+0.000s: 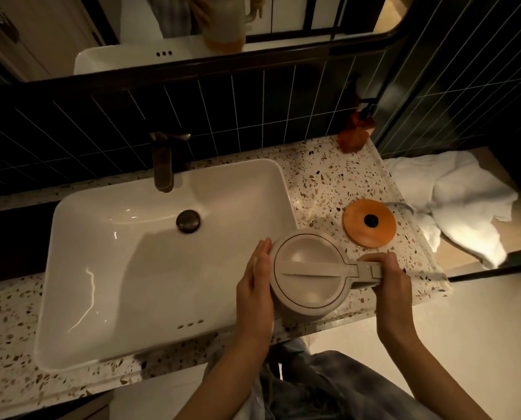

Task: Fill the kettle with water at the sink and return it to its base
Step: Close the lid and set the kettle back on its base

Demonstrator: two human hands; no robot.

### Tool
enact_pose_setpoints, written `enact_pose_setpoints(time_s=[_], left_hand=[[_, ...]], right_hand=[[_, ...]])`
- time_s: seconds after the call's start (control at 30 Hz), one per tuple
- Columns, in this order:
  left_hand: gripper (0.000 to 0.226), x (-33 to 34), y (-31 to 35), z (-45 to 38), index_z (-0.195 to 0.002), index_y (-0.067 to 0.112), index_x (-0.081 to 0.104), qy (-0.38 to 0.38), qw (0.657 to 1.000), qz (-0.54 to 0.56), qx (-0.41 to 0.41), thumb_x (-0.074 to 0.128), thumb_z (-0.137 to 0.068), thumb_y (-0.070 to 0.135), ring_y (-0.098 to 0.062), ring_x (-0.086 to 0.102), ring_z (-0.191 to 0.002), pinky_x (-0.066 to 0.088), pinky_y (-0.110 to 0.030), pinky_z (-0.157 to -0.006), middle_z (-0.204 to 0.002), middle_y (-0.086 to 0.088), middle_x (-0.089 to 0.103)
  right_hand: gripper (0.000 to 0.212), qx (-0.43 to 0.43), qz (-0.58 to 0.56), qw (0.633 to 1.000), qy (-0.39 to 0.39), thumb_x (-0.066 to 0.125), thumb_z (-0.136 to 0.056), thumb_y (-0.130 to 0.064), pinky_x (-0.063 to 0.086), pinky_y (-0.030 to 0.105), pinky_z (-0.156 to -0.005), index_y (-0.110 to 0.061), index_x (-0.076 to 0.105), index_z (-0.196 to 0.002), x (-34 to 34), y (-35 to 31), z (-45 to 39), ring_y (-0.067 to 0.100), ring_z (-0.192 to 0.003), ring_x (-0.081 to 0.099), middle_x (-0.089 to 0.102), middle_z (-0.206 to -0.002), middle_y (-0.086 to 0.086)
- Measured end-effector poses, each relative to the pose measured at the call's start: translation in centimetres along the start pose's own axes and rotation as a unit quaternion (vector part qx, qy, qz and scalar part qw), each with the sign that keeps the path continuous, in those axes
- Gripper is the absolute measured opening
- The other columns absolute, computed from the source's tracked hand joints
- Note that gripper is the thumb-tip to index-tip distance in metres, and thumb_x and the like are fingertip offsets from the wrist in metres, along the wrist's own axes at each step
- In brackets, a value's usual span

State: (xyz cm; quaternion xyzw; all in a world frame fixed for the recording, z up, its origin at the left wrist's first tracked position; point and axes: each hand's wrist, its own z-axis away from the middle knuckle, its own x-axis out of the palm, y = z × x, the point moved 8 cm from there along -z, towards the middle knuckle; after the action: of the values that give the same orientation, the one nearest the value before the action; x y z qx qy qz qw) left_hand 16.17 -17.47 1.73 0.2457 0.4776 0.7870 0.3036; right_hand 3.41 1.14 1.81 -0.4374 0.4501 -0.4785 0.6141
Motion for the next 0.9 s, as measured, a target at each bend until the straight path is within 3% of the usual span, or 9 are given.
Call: enact_pose_setpoints(time_s=[0.07, 0.13, 0.3, 0.43, 0.57, 0.63, 0.7, 0.77, 0.9], left_hand=[[0.057, -0.2, -0.2, 0.2, -0.132, 0.037, 0.056, 0.038, 0.999, 0.02, -0.007, 0.041, -0.082, 0.061, 0.003, 0.048, -0.126, 0.036, -0.026, -0.111, -0.129, 0.026, 0.055], [0.057, 0.0, -0.2, 0.4, -0.132, 0.04, 0.055, 0.059, 0.998, 0.033, -0.016, 0.042, -0.082, 0.062, -0.002, 0.047, -0.129, 0.036, -0.031, -0.112, -0.129, 0.026, 0.055], [0.052, 1.5, 0.1, 0.7, -0.134, 0.043, 0.051, 0.05, 0.998, 0.043, -0.014, 0.054, -0.083, 0.049, -0.007, 0.048, -0.131, 0.039, -0.033, -0.111, -0.142, 0.014, 0.052], [0.047, 3.2, 1.1, 0.4, -0.12, 0.047, 0.058, 0.056, 0.996, 0.072, -0.012, 0.062, -0.074, 0.045, -0.005, 0.058, -0.118, 0.048, -0.027, -0.099, -0.13, 0.013, 0.062], [0.057, 6.0, 2.8, -0.3, -0.127, 0.028, 0.062, 0.091, 0.991, 0.101, -0.007, 0.066, -0.072, 0.041, -0.014, 0.065, -0.111, 0.052, -0.036, -0.096, -0.121, 0.003, 0.07], [0.048, 8.0, 3.6, -0.8, -0.128, 0.022, 0.063, 0.101, 0.99, 0.099, -0.004, 0.066, -0.081, 0.034, -0.019, 0.067, -0.109, 0.052, -0.04, -0.096, -0.118, -0.002, 0.072], [0.04, 10.1, 4.0, -1.5, -0.123, 0.018, 0.066, 0.104, 0.989, 0.1, -0.004, 0.064, -0.086, 0.03, -0.021, 0.068, -0.106, 0.054, -0.039, -0.092, -0.112, -0.004, 0.074], [0.045, 12.1, 4.4, -2.8, -0.121, 0.014, 0.068, 0.103, 0.989, 0.105, -0.003, 0.071, -0.08, 0.033, -0.023, 0.069, -0.106, 0.053, -0.042, -0.094, -0.111, -0.006, 0.075], [0.061, 16.2, 4.1, -5.6, -0.119, 0.014, 0.069, 0.098, 0.99, 0.095, -0.022, 0.073, -0.067, 0.047, -0.023, 0.068, -0.108, 0.05, -0.045, -0.099, -0.112, -0.006, 0.075]], right_hand=[[0.033, 0.029, -0.04, 0.999, 0.019, 0.033, -0.095, -0.043, 0.048, 0.031, -0.08, -0.031, 0.061, -0.082, 0.2, 1.2, 0.3, 0.005, -0.082, 0.064, 0.071, -0.077, -0.02], [0.037, 0.029, -0.059, 0.997, 0.031, 0.034, -0.096, -0.041, 0.046, 0.035, -0.079, -0.035, 0.064, -0.074, 0.5, 1.3, 0.3, 0.005, -0.079, 0.061, 0.069, -0.072, -0.017], [0.038, 0.004, -0.072, 0.997, 0.022, 0.04, -0.095, -0.036, 0.046, 0.031, -0.066, -0.026, 0.055, -0.062, 0.6, -0.5, -0.7, 0.009, -0.067, 0.056, 0.058, -0.063, -0.008], [0.027, -0.026, -0.08, 0.996, -0.003, 0.046, -0.087, -0.043, 0.039, 0.046, -0.074, -0.029, 0.053, -0.065, -0.5, -2.3, -2.1, 0.028, -0.077, 0.047, 0.049, -0.074, 0.009], [0.045, -0.055, -0.102, 0.992, -0.046, 0.056, -0.076, -0.064, 0.036, 0.046, -0.075, -0.02, 0.053, -0.071, -2.1, -4.9, -4.1, 0.032, -0.077, 0.044, 0.046, -0.077, 0.021], [0.039, -0.074, -0.1, 0.99, -0.062, 0.056, -0.077, -0.063, 0.035, 0.047, -0.072, -0.026, 0.051, -0.067, -3.2, -6.3, -5.6, 0.031, -0.073, 0.042, 0.048, -0.071, 0.009], [0.025, -0.092, -0.1, 0.988, -0.067, 0.052, -0.083, -0.048, 0.038, 0.042, -0.071, -0.03, 0.055, -0.065, -4.5, -7.3, -7.7, 0.021, -0.071, 0.047, 0.054, -0.067, -0.01], [0.025, -0.103, -0.116, 0.985, -0.07, 0.044, -0.088, -0.031, 0.044, 0.024, -0.067, -0.031, 0.057, -0.066, -5.7, -8.0, -9.9, 0.004, -0.068, 0.053, 0.06, -0.066, -0.017], [0.028, -0.129, -0.104, 0.985, -0.058, 0.04, -0.092, -0.026, 0.037, 0.012, -0.055, -0.015, 0.041, -0.067, -7.9, -8.6, -13.9, 0.0, -0.057, 0.042, 0.045, -0.059, -0.013]])
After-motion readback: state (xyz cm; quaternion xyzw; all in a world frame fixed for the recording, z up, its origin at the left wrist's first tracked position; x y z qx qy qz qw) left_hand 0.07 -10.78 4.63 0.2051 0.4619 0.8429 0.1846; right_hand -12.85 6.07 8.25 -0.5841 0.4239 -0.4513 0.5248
